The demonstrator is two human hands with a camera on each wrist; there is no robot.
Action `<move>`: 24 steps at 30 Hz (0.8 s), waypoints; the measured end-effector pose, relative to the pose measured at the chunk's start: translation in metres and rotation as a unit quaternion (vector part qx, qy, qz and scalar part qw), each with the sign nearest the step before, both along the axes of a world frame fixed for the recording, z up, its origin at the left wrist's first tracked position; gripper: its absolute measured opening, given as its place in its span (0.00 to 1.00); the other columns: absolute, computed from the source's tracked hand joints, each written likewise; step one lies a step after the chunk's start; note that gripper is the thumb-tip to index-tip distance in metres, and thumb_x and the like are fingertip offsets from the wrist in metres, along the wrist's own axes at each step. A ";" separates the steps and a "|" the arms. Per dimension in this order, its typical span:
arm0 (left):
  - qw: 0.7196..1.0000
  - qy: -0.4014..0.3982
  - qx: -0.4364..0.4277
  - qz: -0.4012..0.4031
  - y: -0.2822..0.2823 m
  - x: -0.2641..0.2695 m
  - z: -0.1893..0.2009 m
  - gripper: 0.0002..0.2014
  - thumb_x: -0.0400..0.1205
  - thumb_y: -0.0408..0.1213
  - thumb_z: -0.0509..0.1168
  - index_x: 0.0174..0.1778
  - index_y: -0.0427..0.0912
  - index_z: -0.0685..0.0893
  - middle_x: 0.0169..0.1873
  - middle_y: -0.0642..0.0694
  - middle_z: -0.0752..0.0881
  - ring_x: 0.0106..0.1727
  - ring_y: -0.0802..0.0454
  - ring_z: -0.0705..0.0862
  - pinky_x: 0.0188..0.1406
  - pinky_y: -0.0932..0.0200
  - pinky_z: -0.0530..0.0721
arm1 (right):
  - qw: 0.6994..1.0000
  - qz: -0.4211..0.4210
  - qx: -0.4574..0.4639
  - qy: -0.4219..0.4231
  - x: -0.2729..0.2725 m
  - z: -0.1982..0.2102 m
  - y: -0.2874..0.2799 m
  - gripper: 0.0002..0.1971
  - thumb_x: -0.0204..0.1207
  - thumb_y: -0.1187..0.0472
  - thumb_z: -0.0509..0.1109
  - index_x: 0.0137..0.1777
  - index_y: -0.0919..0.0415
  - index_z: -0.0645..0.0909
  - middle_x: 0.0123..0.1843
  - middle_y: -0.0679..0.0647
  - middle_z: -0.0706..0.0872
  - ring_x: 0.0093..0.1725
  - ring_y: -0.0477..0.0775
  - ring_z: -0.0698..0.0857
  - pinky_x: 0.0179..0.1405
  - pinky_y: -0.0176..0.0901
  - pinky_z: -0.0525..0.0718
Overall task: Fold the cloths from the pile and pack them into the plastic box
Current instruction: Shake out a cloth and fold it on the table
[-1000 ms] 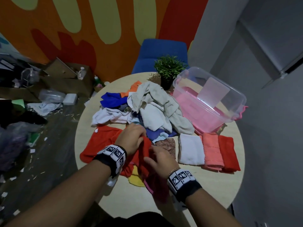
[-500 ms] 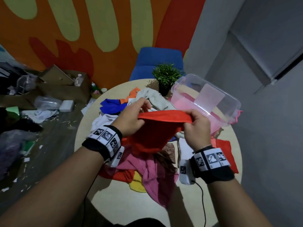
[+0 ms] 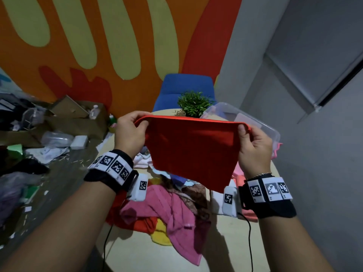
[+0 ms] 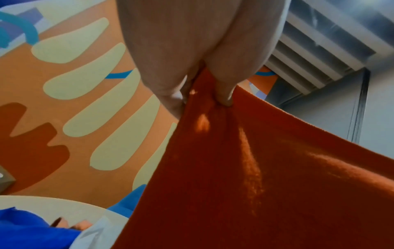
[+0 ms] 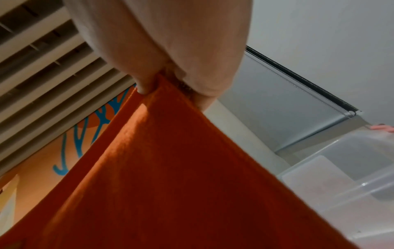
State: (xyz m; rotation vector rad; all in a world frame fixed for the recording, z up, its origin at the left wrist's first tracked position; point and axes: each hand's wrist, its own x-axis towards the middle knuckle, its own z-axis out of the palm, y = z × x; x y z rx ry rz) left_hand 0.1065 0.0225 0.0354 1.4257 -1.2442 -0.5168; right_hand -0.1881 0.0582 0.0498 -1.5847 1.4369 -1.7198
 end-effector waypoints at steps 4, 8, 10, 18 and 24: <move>0.999 0.027 -0.024 0.006 0.002 -0.001 0.007 0.09 0.84 0.33 0.68 0.48 0.52 0.90 0.42 0.60 0.89 0.43 0.67 0.87 0.45 0.69 0.84 | 1.000 0.014 -0.010 -0.014 0.001 0.008 0.003 0.10 0.84 0.64 0.67 0.52 0.46 0.84 0.48 0.45 0.89 0.50 0.46 0.87 0.56 0.42 0.83; 0.994 0.004 0.047 -0.101 0.008 0.017 0.002 0.06 0.84 0.35 0.70 0.45 0.50 0.91 0.38 0.57 0.91 0.43 0.60 0.87 0.47 0.67 0.85 | 0.996 0.068 0.059 0.014 -0.006 0.000 0.016 0.10 0.83 0.62 0.68 0.47 0.45 0.85 0.44 0.45 0.90 0.48 0.46 0.87 0.55 0.44 0.84; 0.980 0.010 0.113 -0.166 0.013 0.029 -0.001 0.05 0.83 0.36 0.71 0.44 0.47 0.92 0.40 0.52 0.92 0.45 0.54 0.88 0.49 0.56 0.87 | 0.990 0.092 0.095 0.038 -0.008 -0.004 0.025 0.12 0.83 0.66 0.69 0.47 0.47 0.85 0.42 0.41 0.90 0.46 0.41 0.86 0.51 0.36 0.82; 0.965 0.001 0.165 -0.204 0.013 0.048 -0.010 0.07 0.79 0.46 0.74 0.49 0.50 0.92 0.50 0.37 0.89 0.50 0.41 0.88 0.50 0.43 0.88 | 0.985 0.072 0.155 0.035 -0.021 -0.002 0.027 0.06 0.81 0.67 0.71 0.47 0.55 0.86 0.36 0.49 0.88 0.33 0.43 0.84 0.34 0.38 0.83; 0.980 -0.076 0.141 -0.119 -0.009 0.016 -0.057 0.05 0.84 0.38 0.70 0.50 0.46 0.93 0.45 0.52 0.91 0.47 0.57 0.88 0.59 0.66 0.84 | 0.960 -0.035 0.214 0.178 -0.019 -0.042 -0.016 0.08 0.77 0.64 0.72 0.41 0.48 0.86 0.38 0.40 0.86 0.31 0.39 0.80 0.40 0.41 0.78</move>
